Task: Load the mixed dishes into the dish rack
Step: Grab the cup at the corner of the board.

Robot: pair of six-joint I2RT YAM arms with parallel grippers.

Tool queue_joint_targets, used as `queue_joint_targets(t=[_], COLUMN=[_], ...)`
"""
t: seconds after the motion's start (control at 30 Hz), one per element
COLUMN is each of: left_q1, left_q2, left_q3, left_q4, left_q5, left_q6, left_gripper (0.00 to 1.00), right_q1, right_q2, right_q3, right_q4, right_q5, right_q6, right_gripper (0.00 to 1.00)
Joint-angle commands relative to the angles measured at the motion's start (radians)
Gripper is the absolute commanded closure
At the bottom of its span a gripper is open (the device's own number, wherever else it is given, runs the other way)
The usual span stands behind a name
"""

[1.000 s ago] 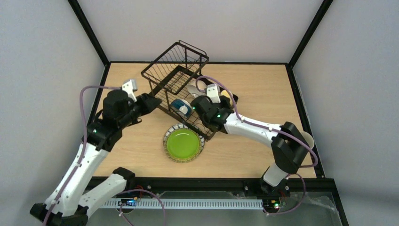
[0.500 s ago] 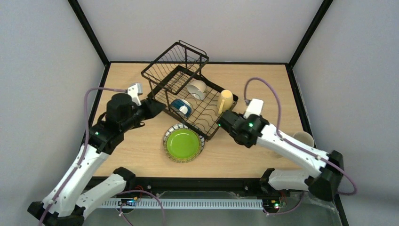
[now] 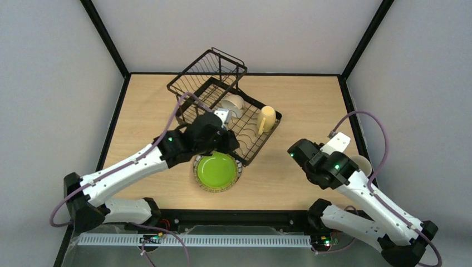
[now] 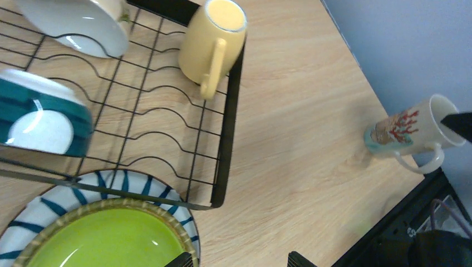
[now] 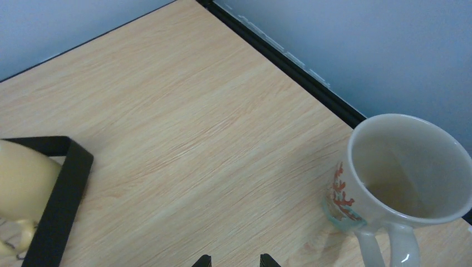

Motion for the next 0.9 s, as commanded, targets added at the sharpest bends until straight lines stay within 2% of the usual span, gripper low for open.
queue_joint_targets(t=[0.0,0.17,0.43,0.87], left_q1=[-0.058,-0.092,-0.159,-0.173], left_q2=[0.067,0.119,0.168,0.203], left_q3=[0.054,0.077,0.077,0.078], left_q4=[-0.005,0.019,0.043,0.047], left_q5=[-0.043,-0.020,-0.018,0.028], left_q6=[0.051,0.078,0.093,0.143], left_gripper=[0.01,0.01,0.01,0.01], right_q1=[-0.074,-0.209,-0.484,-0.589], right_q2=[0.035,0.121,0.128,0.141], right_q3=[0.024,0.095,0.138,0.180], right_q4=[-0.018,-0.014,0.091,-0.002], right_q5=[-0.029,-0.044,-0.144,-0.185], right_q6=[0.011,-0.067,-0.282,-0.242], right_gripper=[0.52,0.52,0.52,0.50])
